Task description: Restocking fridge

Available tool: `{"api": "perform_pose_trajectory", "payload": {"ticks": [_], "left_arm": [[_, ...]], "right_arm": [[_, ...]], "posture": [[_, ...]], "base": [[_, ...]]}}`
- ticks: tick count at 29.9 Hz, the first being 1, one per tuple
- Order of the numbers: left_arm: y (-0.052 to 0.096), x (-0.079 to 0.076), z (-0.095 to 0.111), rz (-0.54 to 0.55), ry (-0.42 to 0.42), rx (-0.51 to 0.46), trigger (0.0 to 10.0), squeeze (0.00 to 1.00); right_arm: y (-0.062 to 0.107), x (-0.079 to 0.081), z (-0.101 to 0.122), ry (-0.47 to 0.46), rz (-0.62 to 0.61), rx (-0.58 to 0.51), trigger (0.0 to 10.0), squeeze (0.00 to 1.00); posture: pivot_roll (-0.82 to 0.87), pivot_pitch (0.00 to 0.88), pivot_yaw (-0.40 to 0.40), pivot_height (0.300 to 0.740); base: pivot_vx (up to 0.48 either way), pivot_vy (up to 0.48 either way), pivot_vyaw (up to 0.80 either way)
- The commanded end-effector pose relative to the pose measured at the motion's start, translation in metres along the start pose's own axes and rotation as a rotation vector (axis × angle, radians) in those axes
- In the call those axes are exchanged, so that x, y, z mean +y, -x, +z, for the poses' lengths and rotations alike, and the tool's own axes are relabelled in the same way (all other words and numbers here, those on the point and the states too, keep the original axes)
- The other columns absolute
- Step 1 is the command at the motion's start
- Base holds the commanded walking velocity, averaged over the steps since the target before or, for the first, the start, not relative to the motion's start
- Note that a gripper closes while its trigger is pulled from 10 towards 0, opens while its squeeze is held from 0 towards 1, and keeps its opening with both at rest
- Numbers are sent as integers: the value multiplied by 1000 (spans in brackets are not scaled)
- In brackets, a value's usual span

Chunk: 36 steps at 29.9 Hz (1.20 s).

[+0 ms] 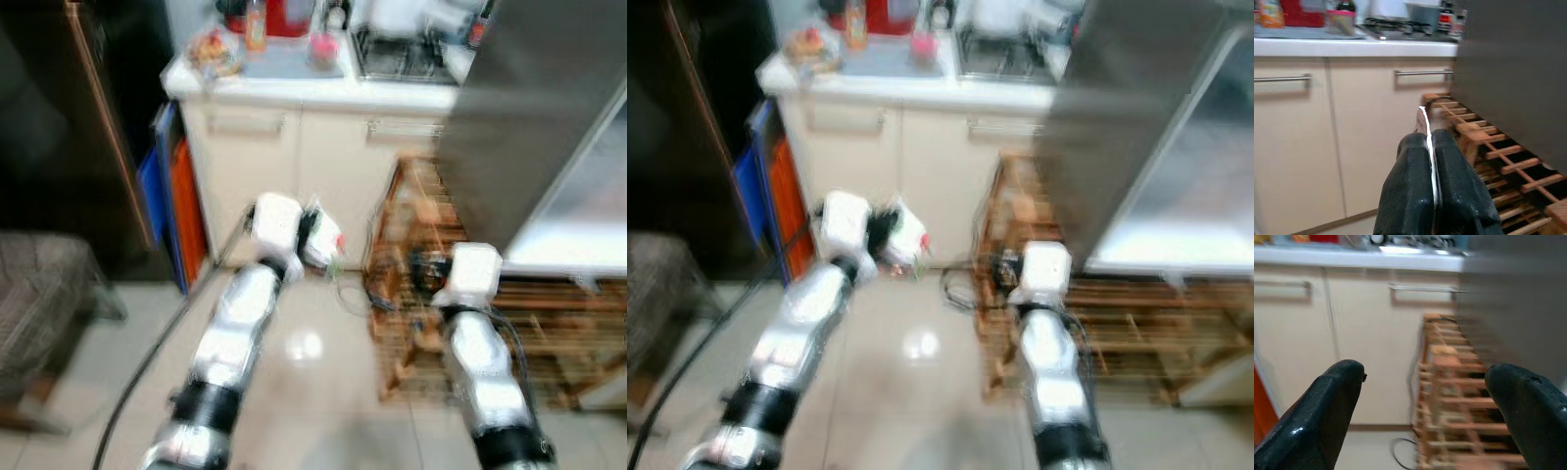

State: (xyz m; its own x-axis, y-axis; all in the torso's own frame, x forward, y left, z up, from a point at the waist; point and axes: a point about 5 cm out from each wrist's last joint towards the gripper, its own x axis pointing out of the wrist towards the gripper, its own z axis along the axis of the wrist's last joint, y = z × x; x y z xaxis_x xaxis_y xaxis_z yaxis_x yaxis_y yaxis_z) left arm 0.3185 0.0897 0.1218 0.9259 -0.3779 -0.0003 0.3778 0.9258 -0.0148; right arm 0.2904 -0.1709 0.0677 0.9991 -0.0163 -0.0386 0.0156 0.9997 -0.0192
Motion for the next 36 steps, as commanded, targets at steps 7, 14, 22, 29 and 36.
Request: {"api": "perform_pose_trajectory", "payload": {"ticks": [7,14,22,29,36], "left_arm": [[7,-17,17,-180,-86,-93,10000,0],[1,-26,31,-257,-68,-141,10000,0],[-11,-25,45,-294,-55,-167,10000,0],[-21,-28,51,-291,-82,-167,10000,0],[-38,-24,27,-181,-68,-59,10000,0]], "right_arm": [[16,-31,-11,37,-84,16,10000,55],[12,-27,-9,28,-87,5,10000,59],[0,-23,-6,-3,-118,-16,10000,59],[-7,-13,2,-3,-79,-47,10000,59],[1,-18,4,1,-25,-64,10000,59]], "posture": [[-97,0,-1,740],[-106,0,28,740],[-104,0,68,740],[-96,0,62,740],[-99,0,17,740]], "base": [[106,-415,0],[0,-424,0],[0,-437,0],[0,-446,0],[37,-124,0]]}}
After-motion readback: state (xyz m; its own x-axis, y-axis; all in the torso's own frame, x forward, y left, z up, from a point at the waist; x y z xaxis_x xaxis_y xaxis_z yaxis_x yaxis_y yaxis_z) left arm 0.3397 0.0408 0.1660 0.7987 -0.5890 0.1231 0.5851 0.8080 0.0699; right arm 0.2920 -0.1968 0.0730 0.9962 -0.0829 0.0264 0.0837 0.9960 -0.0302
